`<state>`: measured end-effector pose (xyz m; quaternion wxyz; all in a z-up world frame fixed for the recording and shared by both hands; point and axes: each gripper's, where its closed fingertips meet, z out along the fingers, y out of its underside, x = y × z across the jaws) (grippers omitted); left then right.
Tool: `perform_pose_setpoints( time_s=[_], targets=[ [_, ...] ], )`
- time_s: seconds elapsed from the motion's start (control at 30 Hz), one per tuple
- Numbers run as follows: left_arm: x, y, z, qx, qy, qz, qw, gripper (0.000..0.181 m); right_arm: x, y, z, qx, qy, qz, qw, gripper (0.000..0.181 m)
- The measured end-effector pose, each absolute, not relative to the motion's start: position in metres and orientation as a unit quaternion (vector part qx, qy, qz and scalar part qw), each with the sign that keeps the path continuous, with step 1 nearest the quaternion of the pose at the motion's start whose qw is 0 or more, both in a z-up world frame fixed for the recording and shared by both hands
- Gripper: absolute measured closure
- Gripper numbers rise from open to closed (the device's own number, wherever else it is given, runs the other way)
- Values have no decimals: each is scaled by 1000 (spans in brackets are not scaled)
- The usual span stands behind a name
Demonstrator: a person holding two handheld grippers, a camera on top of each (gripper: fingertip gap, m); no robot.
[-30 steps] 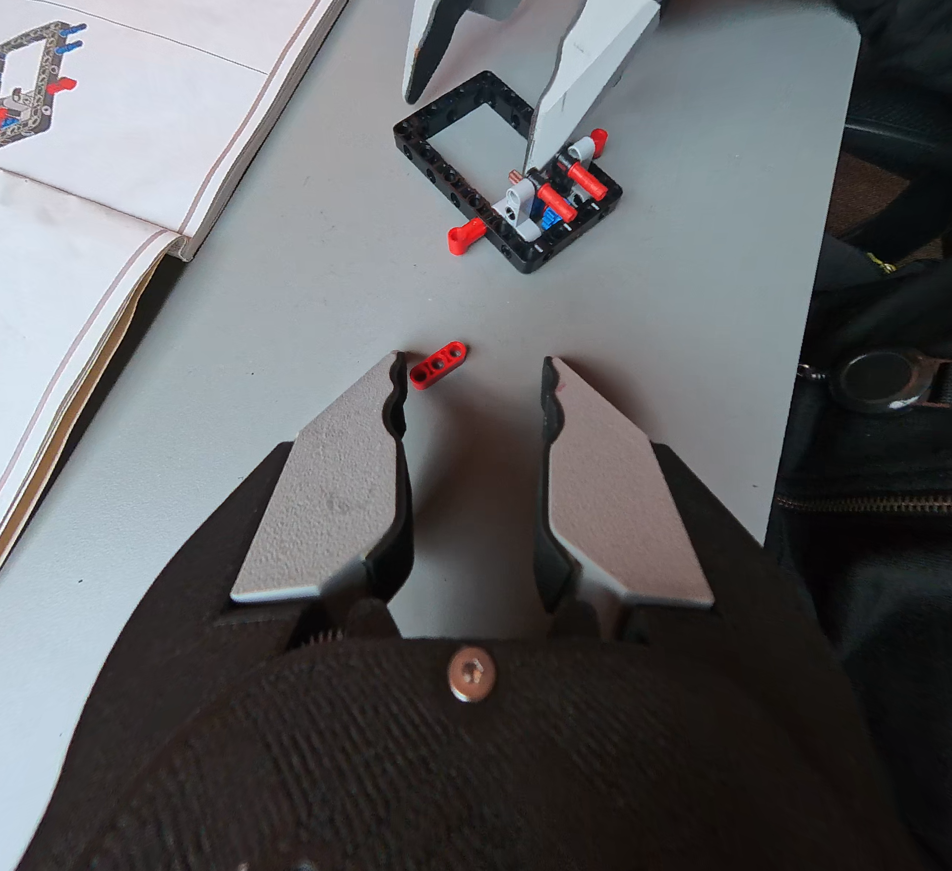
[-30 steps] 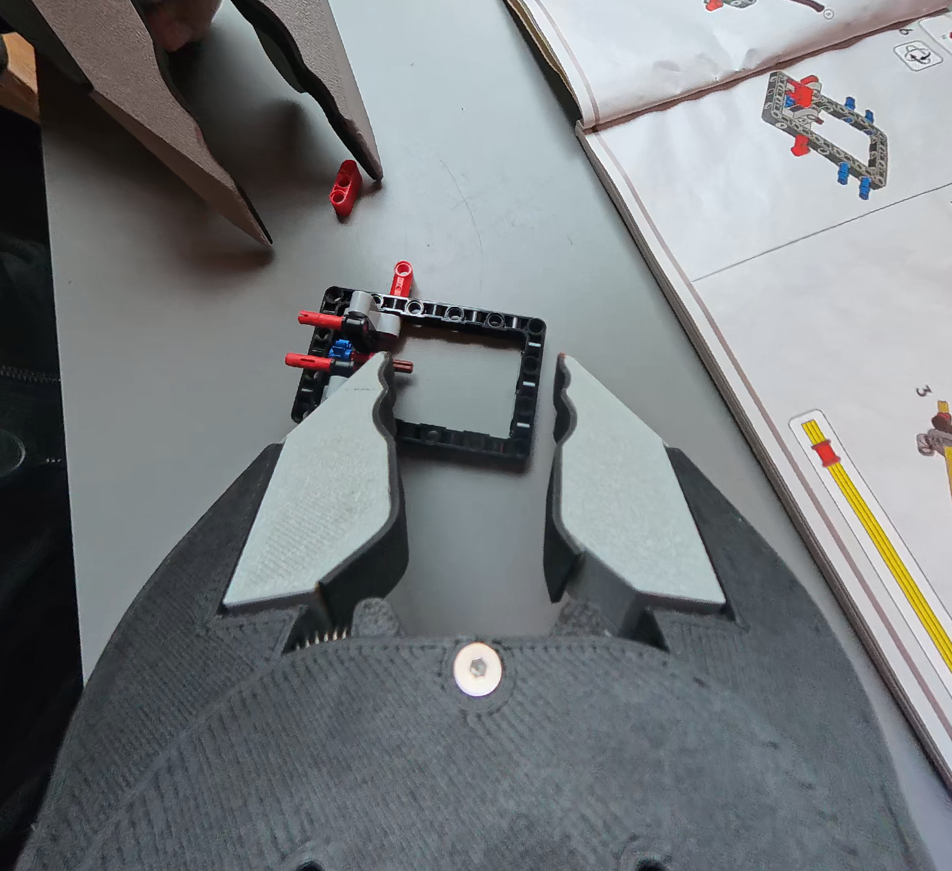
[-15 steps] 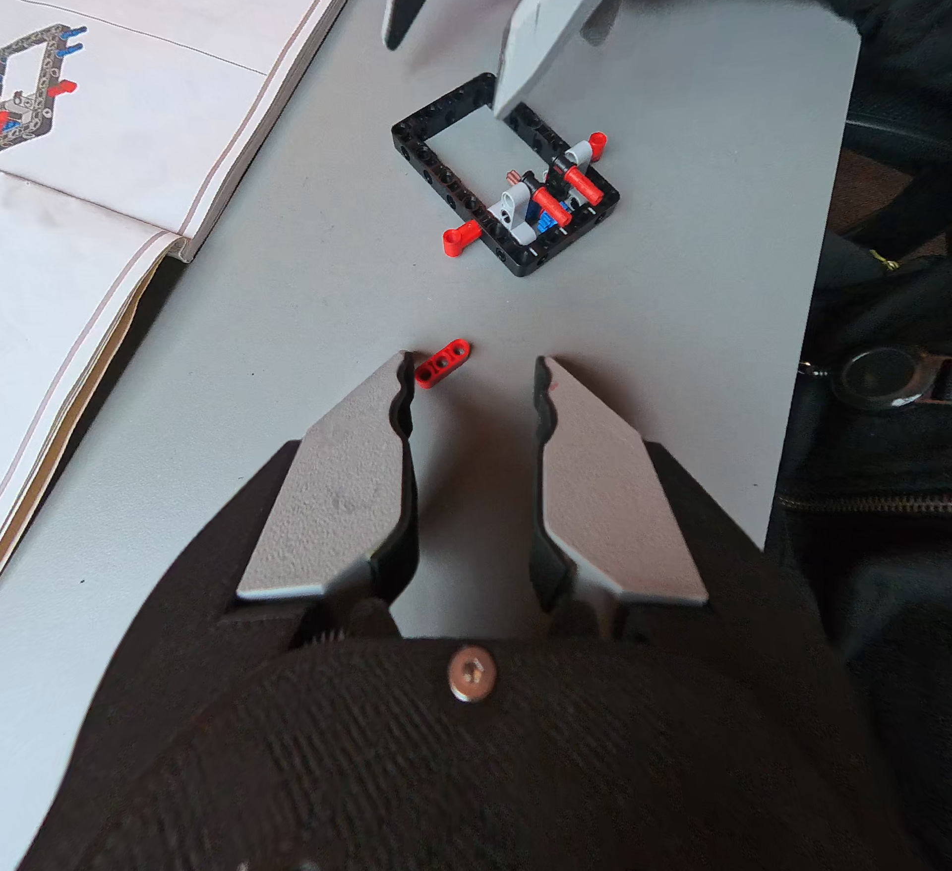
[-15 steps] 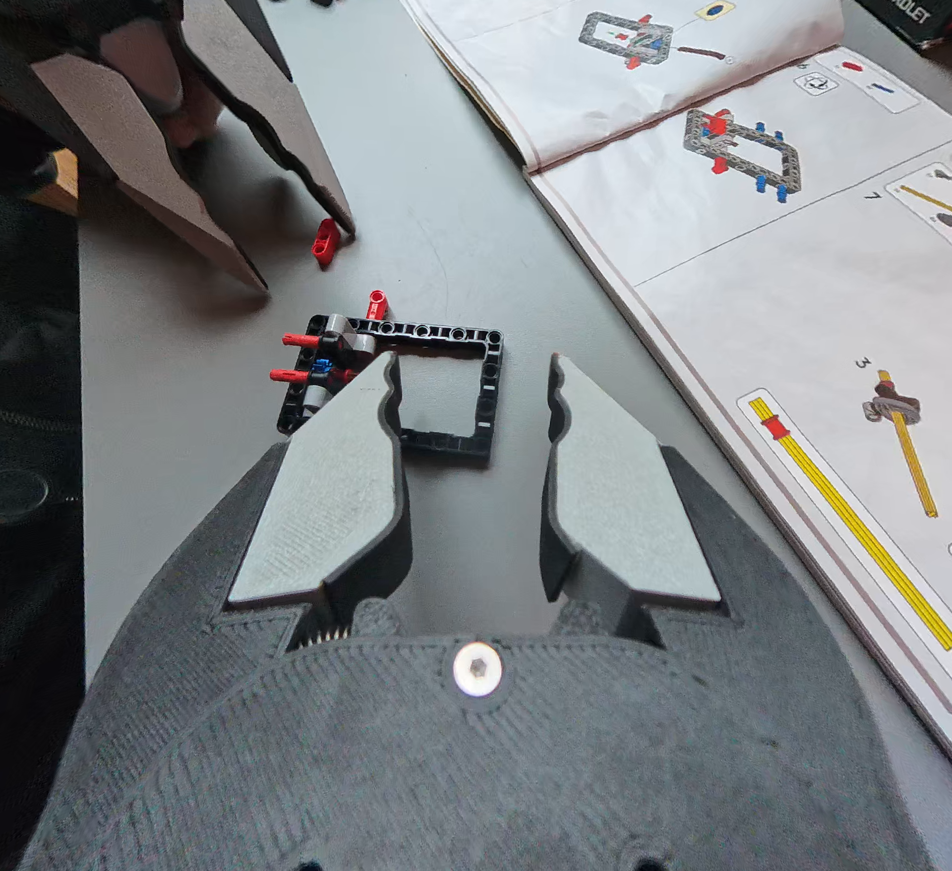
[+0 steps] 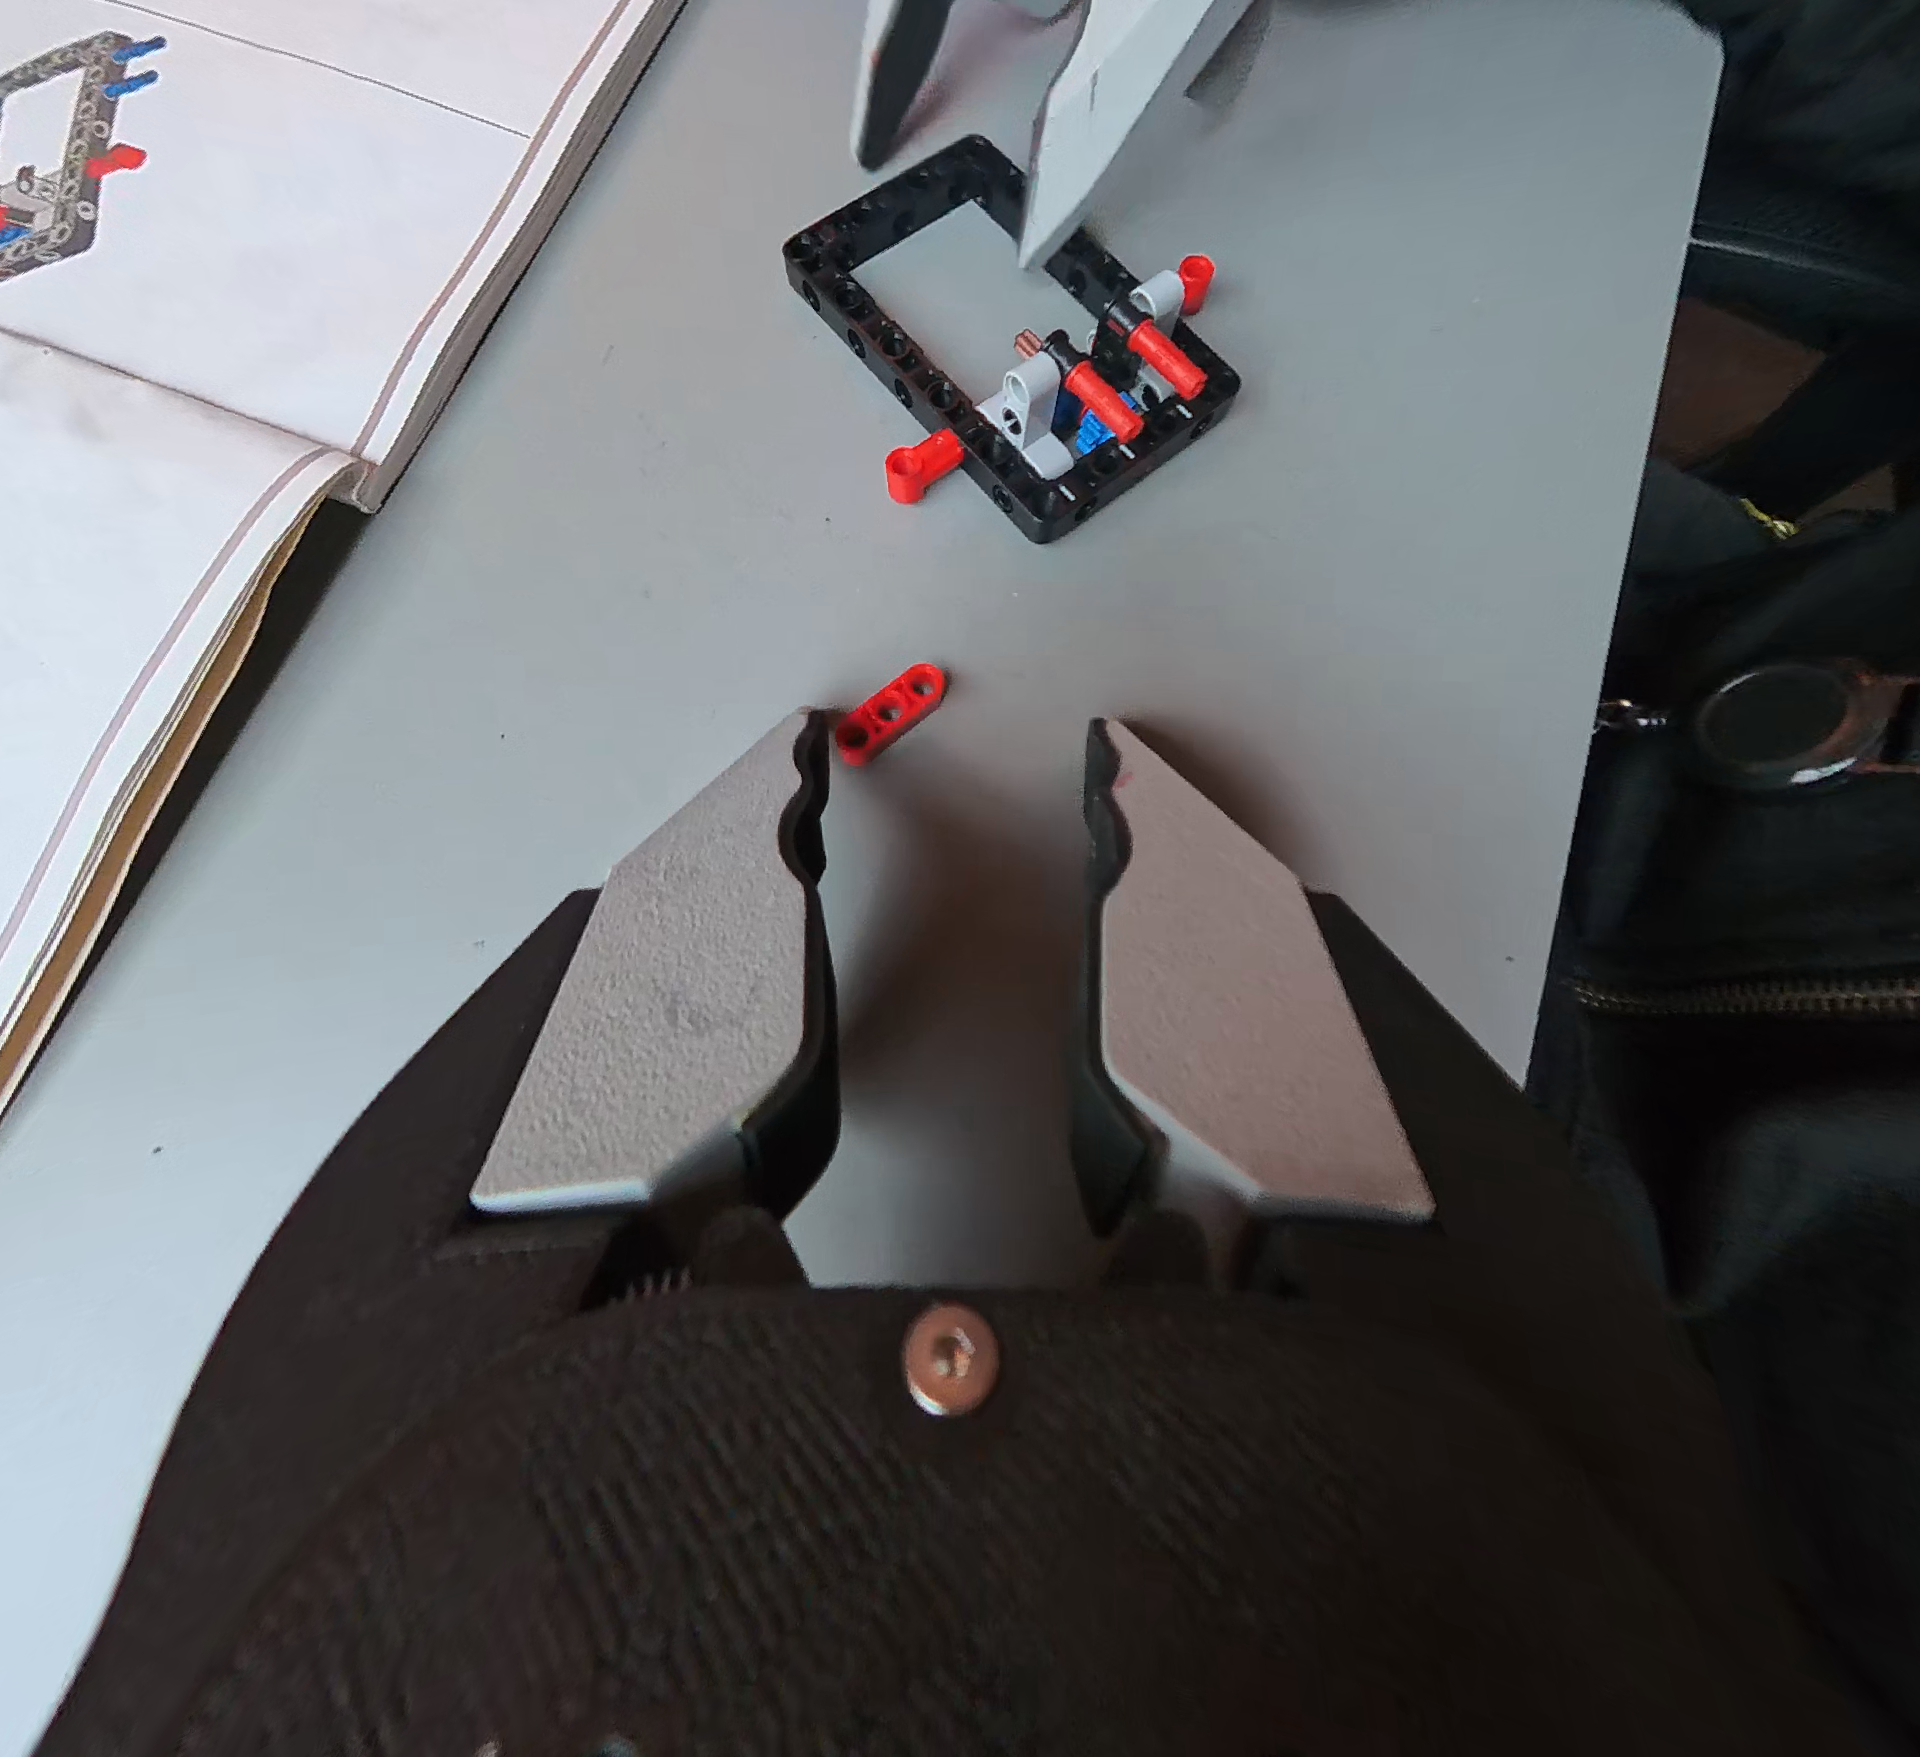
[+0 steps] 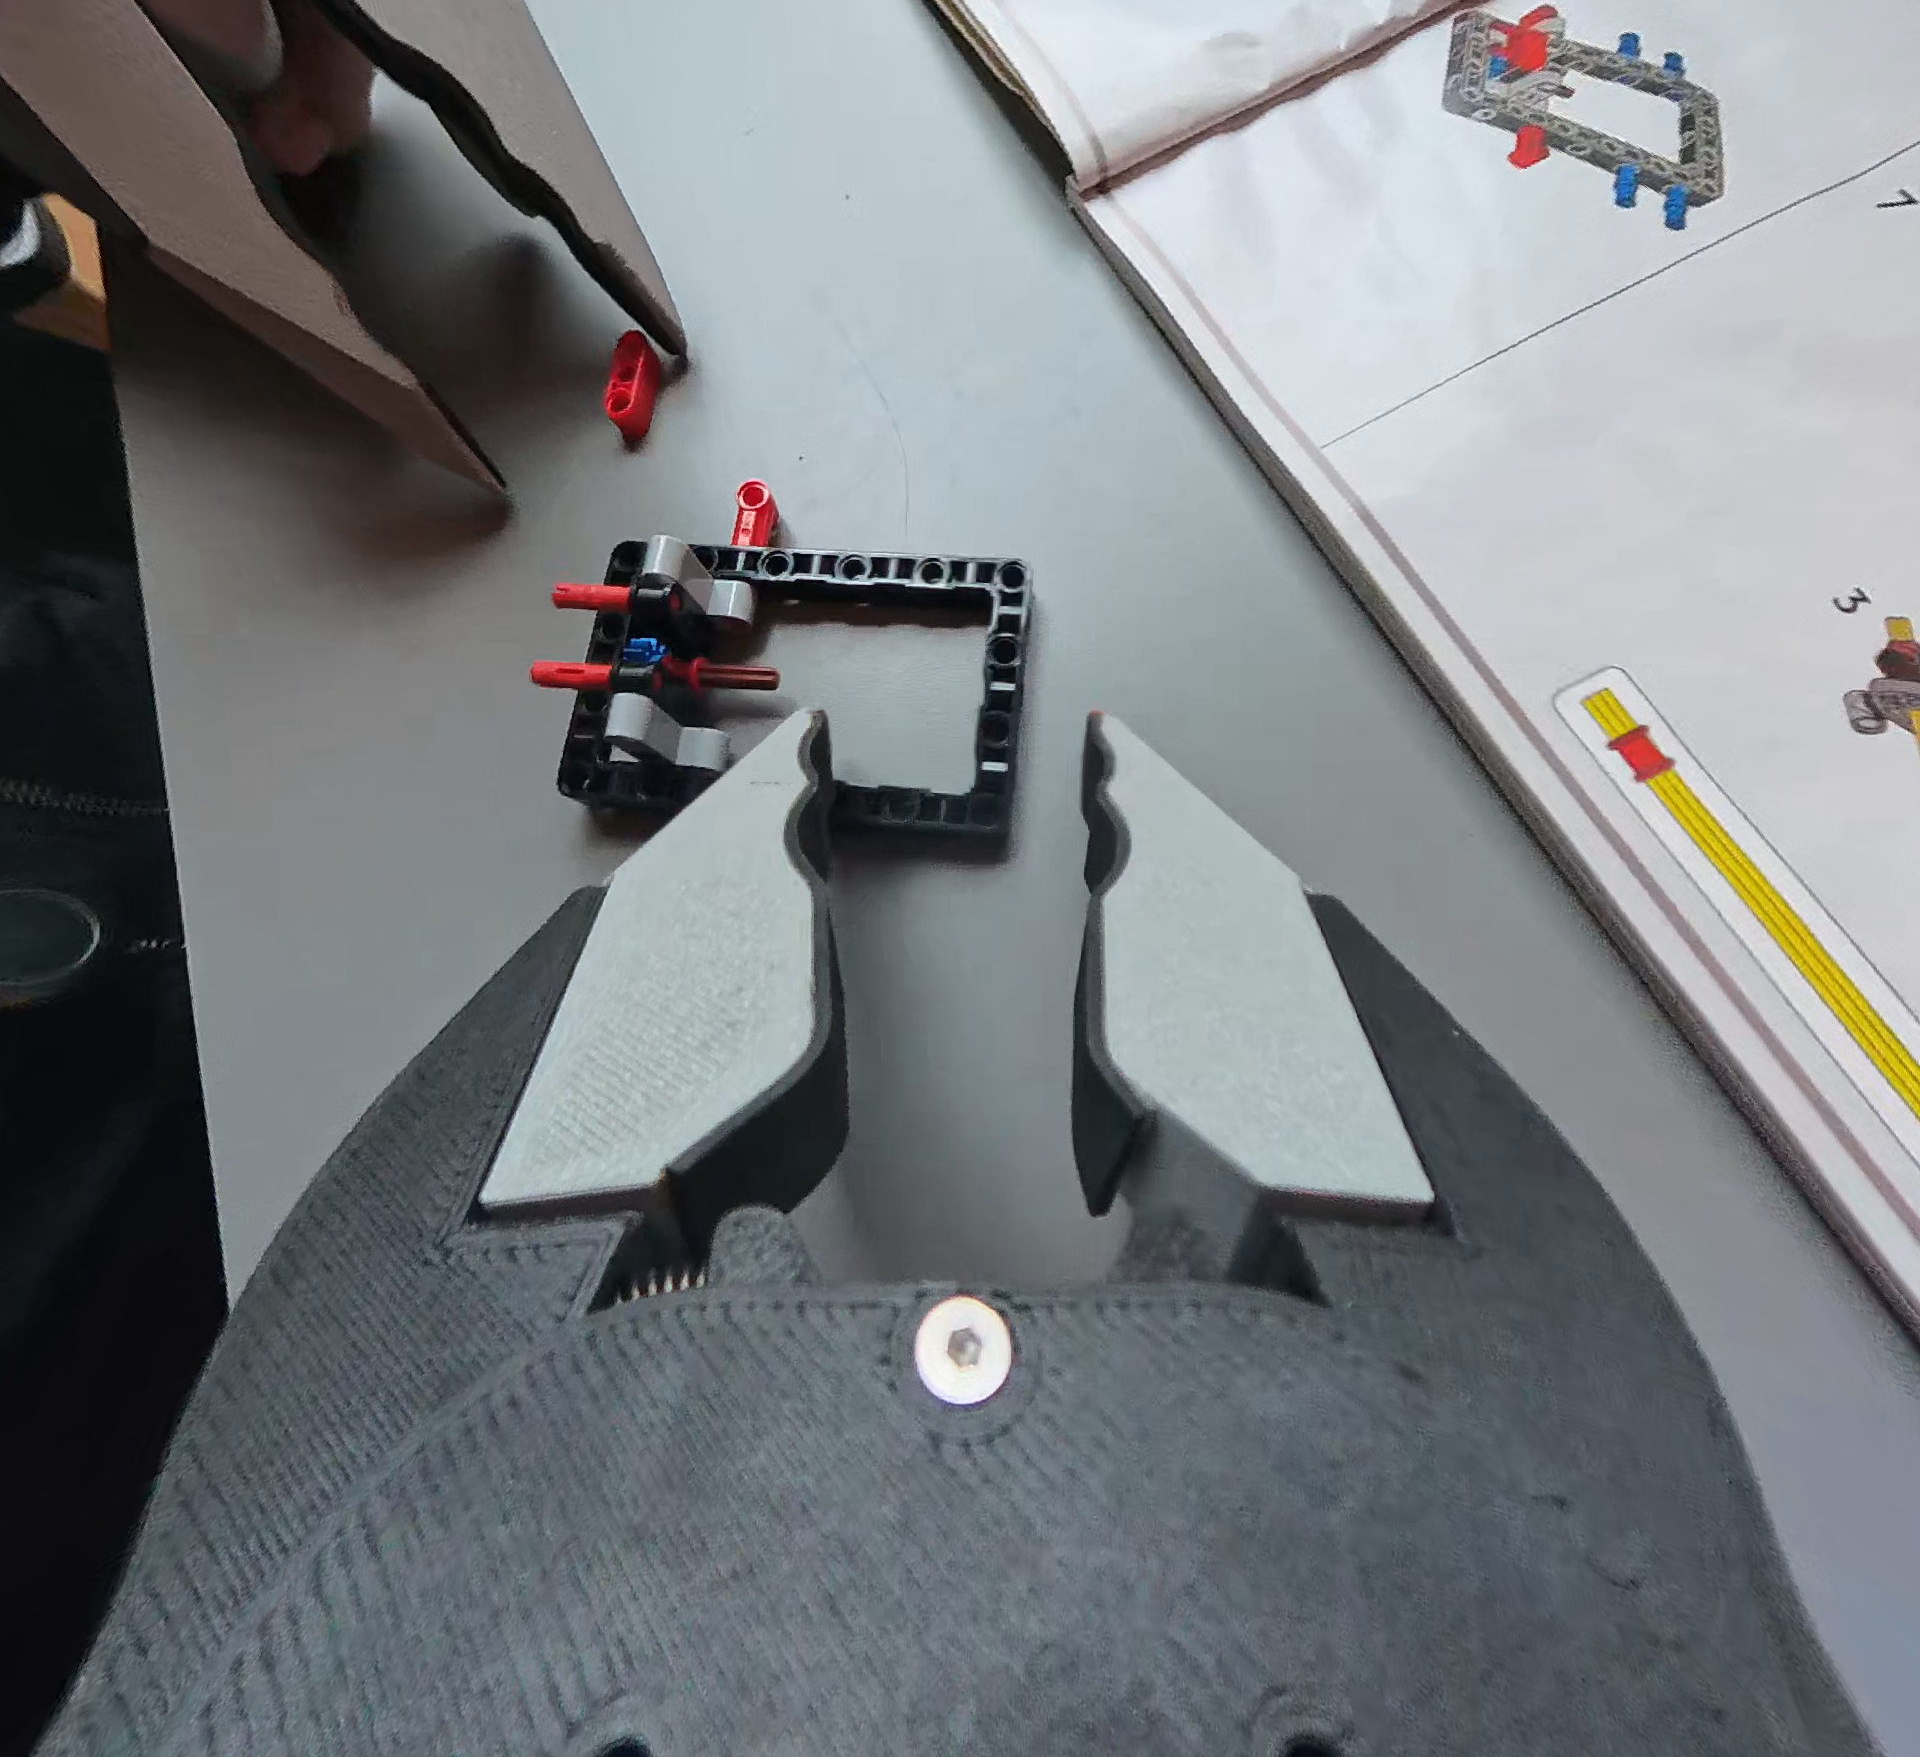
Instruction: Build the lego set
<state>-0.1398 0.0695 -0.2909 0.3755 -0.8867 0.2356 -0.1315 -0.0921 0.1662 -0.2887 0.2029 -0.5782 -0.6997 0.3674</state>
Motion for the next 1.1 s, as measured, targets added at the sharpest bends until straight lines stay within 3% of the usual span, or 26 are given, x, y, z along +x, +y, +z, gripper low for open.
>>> perform_pose_setpoints(
  time_s=[0.43,1.1],
  targets=[
    [-172,54,-291,-894,210,-107,381,133,-68,148,-289,-557,-718,370,193,142],
    [-171,52,-292,-894,215,-99,381,134,-43,166,-286,-682,-600,338,248,141]
  ],
)
